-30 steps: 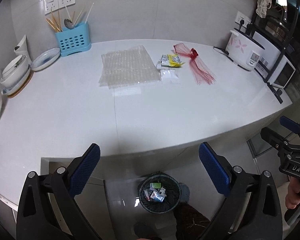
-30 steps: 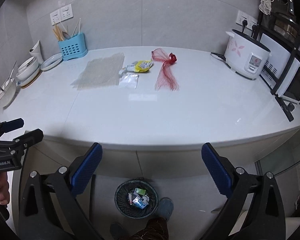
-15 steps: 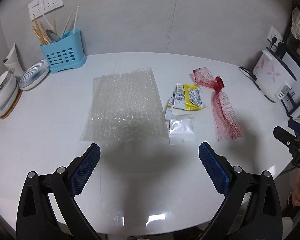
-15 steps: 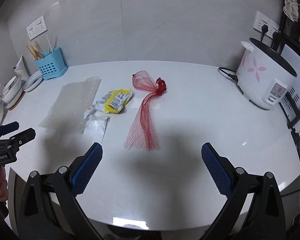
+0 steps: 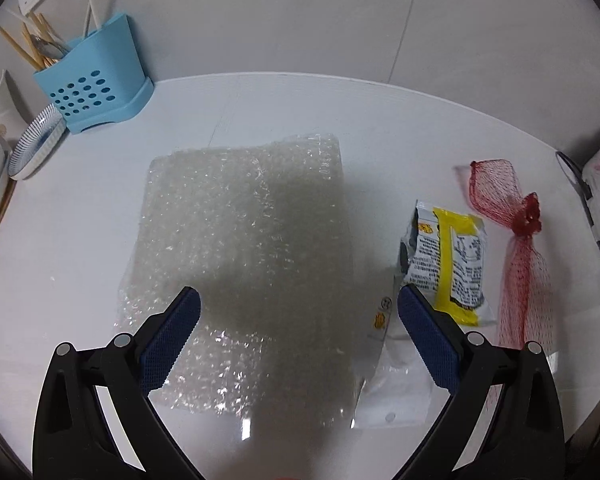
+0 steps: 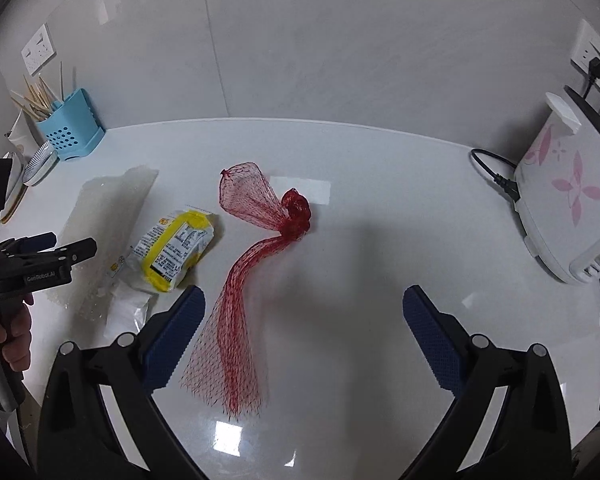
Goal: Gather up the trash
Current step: 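Reach the left tool to the bubble wrap and close on it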
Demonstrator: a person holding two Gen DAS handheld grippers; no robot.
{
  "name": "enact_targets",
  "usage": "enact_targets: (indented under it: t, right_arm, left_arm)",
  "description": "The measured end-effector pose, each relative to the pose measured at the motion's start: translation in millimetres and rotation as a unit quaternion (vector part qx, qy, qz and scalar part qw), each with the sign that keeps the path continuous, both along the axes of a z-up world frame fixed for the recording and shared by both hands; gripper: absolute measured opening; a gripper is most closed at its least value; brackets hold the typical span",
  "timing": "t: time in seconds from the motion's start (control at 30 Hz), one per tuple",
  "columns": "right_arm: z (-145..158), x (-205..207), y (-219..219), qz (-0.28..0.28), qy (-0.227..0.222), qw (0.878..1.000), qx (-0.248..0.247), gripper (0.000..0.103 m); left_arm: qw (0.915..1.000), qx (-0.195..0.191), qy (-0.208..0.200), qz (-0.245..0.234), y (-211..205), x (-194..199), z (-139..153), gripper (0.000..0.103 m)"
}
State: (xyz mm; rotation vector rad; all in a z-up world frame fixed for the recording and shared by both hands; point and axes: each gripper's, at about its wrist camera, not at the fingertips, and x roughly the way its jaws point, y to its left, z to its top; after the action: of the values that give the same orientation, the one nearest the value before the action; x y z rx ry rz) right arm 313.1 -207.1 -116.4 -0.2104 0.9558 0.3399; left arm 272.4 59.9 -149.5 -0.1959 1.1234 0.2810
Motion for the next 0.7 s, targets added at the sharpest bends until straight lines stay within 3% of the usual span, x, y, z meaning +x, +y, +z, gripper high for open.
enact_targets:
  t: [0.17,0.47,0.57,0.7]
  right_arm:
    - [-11.6,33.8,11.8,0.016,0.017,1.000,-0.010,0.095]
    - [-27.2,73.3,33.8,0.036,0.040,0.998,-0.020,0.095]
    - [-31.2,82.1,35.0,0.036,0.048,0.998,-0.018,0.095]
    - [-37.9,92.2,41.6,0.039,0.064,0.997,-0.018,0.095]
  left_arm:
    - [0.9990,-0.025,0.028,0.023,11.1,31.3,-27.7,0.097]
    - [0.9971,0.016,0.063,0.041,13.8,58.7,-48.8,0.097]
    - [0.9960,0.012,0.072,0.052,17.3,62.4,-48.8,0.096]
    - [0.9937,0.008,0.081,0.077,25.3,65.6,-45.6,0.079]
